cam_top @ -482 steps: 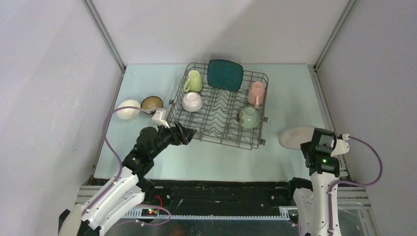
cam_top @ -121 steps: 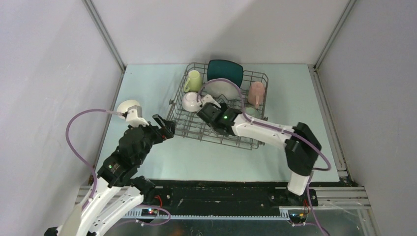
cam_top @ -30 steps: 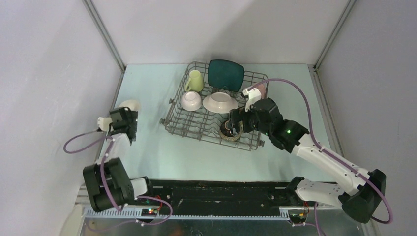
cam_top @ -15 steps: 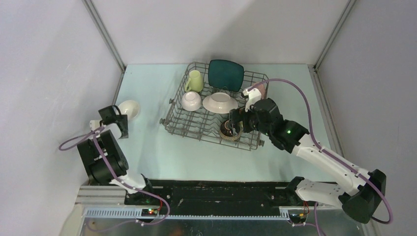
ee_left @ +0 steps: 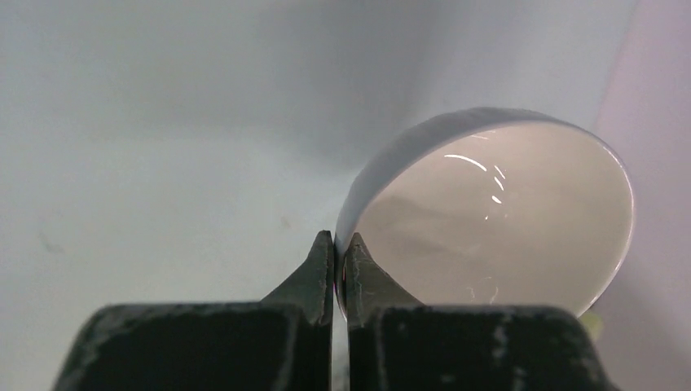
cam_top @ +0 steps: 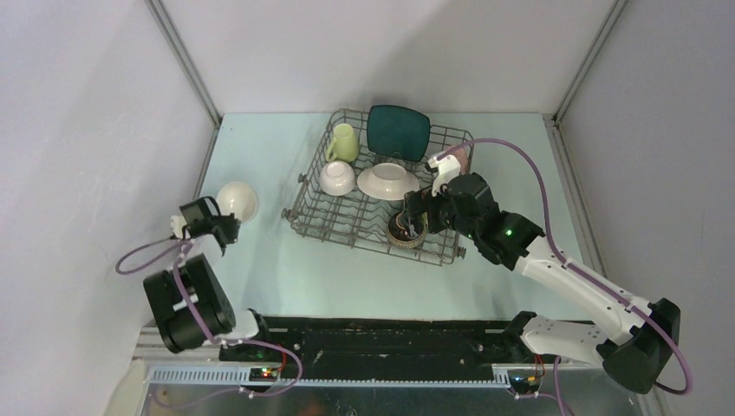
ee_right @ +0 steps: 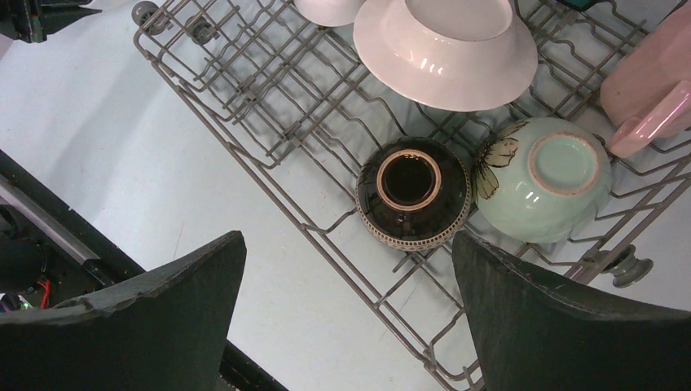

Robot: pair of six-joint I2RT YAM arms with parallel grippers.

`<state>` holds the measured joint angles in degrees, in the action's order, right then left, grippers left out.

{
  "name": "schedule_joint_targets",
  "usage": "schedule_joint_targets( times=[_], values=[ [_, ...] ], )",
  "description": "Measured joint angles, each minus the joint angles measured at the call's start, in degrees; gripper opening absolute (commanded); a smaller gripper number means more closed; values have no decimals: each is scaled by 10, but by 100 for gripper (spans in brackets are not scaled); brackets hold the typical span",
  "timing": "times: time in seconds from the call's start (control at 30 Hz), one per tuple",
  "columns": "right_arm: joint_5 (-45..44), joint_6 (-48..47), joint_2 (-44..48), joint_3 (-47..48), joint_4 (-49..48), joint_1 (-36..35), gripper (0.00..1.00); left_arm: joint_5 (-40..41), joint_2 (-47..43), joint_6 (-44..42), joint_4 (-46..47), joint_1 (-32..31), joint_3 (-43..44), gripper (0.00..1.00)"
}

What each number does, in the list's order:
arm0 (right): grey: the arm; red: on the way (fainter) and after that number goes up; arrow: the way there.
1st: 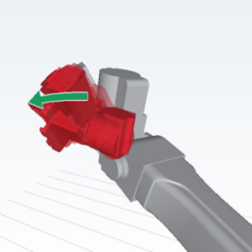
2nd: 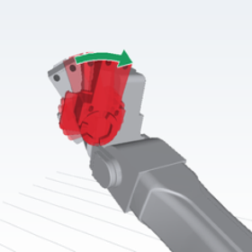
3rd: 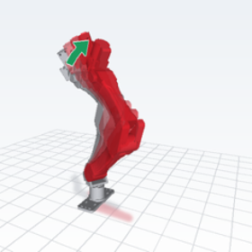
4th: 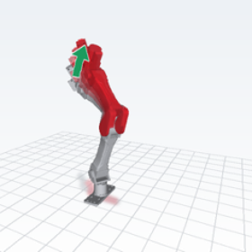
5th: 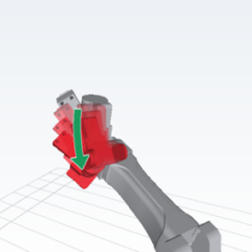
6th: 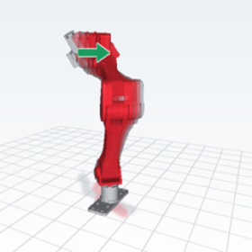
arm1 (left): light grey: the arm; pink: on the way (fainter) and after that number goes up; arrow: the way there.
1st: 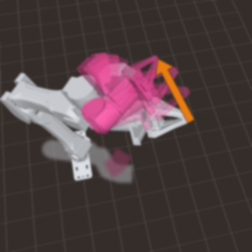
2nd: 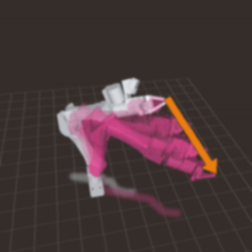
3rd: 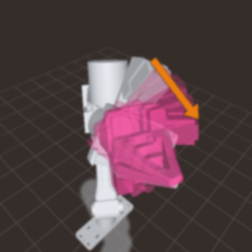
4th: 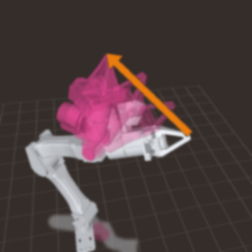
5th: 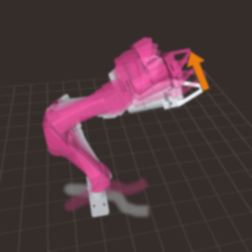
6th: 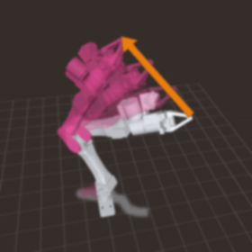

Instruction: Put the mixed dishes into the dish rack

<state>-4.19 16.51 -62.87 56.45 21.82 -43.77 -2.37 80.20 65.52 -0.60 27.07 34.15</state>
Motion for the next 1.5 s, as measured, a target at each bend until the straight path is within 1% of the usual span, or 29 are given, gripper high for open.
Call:
schedule_joint_targets(
  times=[0.13,0.27,0.4,0.5,0.63,0.73,0.8,0.9,1.0,1.1,1.27,1.5],
  values=[
    [10,0,0,0,-2,0,100,-16,-95,-1,-9,-42,-20,0],
    [19,0,0,0,-2,0,100,-8,-223,-16,-20,-129,-20,0],
    [32,0,4,-1,-1,5,100,13,-341,-61,-30,-219,-19,0],
    [54,0,21,-3,0,13,100,22,-384,-101,-35,-262,-19,0],
    [92,-10,53,-3,-2,21,100,-11,-385,-145,-34,-302,-19,0],
    [122,-16,73,-3,-2,20,100,-66,-358,-167,-34,-337,-19,0],
    [137,-17,84,-3,-3,17,100,-112,-344,-178,-34,-365,-19,0],
    [153,-20,88,-3,-6,10,100,-180,-343,-188,-25,-387,-19,0],
    [166,-26,86,-3,-8,-5,100,-254,-348,-190,14,-396,-27,0],
    [173,-31,82,-3,-14,-33,100,-305,-353,-190,44,-410,-40,0],
    [174,-14,60,-3,-49,-64,100,-353,-354,-178,81,-449,-64,0],
    [181,51,25,-3,-117,-75,100,-371,-355,-153,121,-460,-82,0]
  ],
)
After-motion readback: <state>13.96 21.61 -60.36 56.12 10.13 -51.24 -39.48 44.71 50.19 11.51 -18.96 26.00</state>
